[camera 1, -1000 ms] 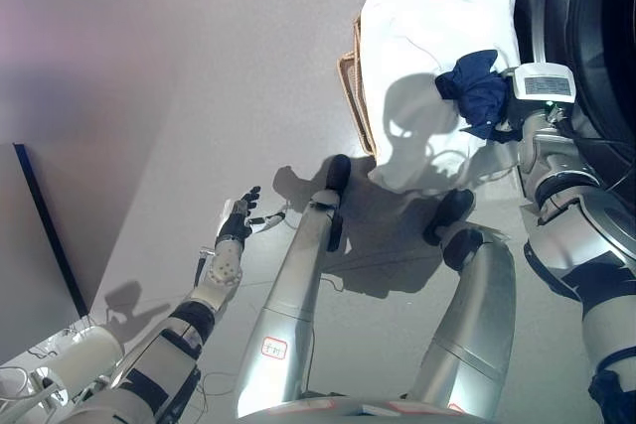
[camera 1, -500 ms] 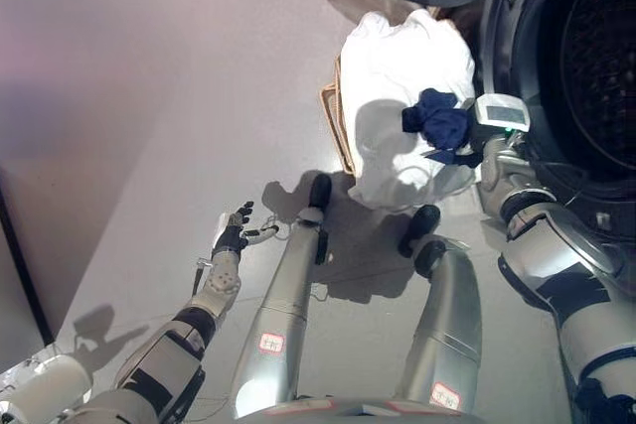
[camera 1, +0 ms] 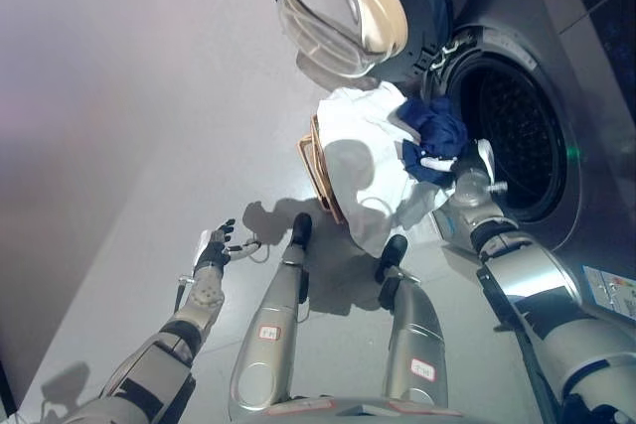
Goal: Put the clothes in the basket into the washing machine.
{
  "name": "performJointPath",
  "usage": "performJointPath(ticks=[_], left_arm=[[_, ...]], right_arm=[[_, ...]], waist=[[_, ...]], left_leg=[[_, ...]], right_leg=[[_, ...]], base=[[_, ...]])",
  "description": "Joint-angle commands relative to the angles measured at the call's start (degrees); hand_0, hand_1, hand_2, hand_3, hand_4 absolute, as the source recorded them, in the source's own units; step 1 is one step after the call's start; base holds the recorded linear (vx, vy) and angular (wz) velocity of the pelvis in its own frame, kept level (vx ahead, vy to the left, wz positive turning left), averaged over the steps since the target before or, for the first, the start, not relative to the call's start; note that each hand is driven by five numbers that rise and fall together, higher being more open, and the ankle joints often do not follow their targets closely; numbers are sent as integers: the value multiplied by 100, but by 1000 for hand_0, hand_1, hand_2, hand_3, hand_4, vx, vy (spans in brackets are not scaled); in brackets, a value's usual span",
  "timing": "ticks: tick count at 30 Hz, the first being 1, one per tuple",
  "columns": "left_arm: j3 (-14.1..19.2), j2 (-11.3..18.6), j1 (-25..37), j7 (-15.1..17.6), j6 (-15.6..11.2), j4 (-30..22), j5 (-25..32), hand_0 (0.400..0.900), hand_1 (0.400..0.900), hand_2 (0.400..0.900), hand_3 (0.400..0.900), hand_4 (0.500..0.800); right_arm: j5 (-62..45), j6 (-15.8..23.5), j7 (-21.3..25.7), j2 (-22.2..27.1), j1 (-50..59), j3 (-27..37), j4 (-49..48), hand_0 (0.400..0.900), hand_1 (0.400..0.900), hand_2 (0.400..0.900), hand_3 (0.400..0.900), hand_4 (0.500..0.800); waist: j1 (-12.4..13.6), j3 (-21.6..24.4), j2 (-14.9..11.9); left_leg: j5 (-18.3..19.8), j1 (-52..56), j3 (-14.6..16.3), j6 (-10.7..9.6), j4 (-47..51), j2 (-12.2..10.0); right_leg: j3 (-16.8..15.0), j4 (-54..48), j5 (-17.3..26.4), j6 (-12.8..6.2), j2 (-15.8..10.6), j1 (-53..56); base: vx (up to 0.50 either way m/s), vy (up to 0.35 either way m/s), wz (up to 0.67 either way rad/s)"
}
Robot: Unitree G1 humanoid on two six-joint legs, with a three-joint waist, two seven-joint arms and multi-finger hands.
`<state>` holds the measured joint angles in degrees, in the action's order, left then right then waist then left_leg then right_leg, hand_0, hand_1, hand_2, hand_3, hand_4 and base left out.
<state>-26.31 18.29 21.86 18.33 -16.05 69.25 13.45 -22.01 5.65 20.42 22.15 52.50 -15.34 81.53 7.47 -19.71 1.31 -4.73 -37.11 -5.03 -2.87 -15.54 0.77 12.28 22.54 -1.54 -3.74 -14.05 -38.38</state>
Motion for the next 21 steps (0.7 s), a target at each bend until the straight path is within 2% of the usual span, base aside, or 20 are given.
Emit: performJointPath(ticks=[1,7,10,15,21], left_arm=[[224,182,-432,71,-32,268,-110,900,900,900,900,800],[237,-34,-826,27,-108,233,-118,900,900,900,900,800],[154,-188,-981,-2,-172,168,-70,900,900,900,900,800],[26,-366,-1160,-70,-217,155,12,900,900,900,900,800],[-131,-482,-1313,-135,-280,124,64,900,900,900,900,800]], right_arm=[[-1667,814,-38,245,5,580,-108,400,400,400,400,500],[-3514,1415,-279,-13,-297,1696,-434,400,400,400,400,500],[-4000,1749,-302,-100,-436,2149,-696,400,400,400,400,500],[-4278,2119,-131,28,-117,2457,-954,400,400,400,400,500],[-4017,2489,324,734,513,2660,-1295,400,400,400,400,500]], waist=[[16,254,460],[-17,348,863],[-18,403,1106],[43,469,1470],[183,537,1771]], left_leg=[[-259,222,-27,-241,680,-12],[-186,516,109,-180,748,22],[-197,568,131,-179,833,46],[-271,590,167,-197,971,47],[-380,588,145,-261,1137,34]], right_leg=[[-12,-389,109,-80,7,451],[-185,-477,103,-143,-30,624],[-210,-525,79,-166,-86,652],[-283,-523,51,-190,-106,556],[-272,-439,-1,-226,-172,439]], base=[[34,47,-13],[24,75,-16],[7,66,-2],[3,42,-3],[19,1,5]])
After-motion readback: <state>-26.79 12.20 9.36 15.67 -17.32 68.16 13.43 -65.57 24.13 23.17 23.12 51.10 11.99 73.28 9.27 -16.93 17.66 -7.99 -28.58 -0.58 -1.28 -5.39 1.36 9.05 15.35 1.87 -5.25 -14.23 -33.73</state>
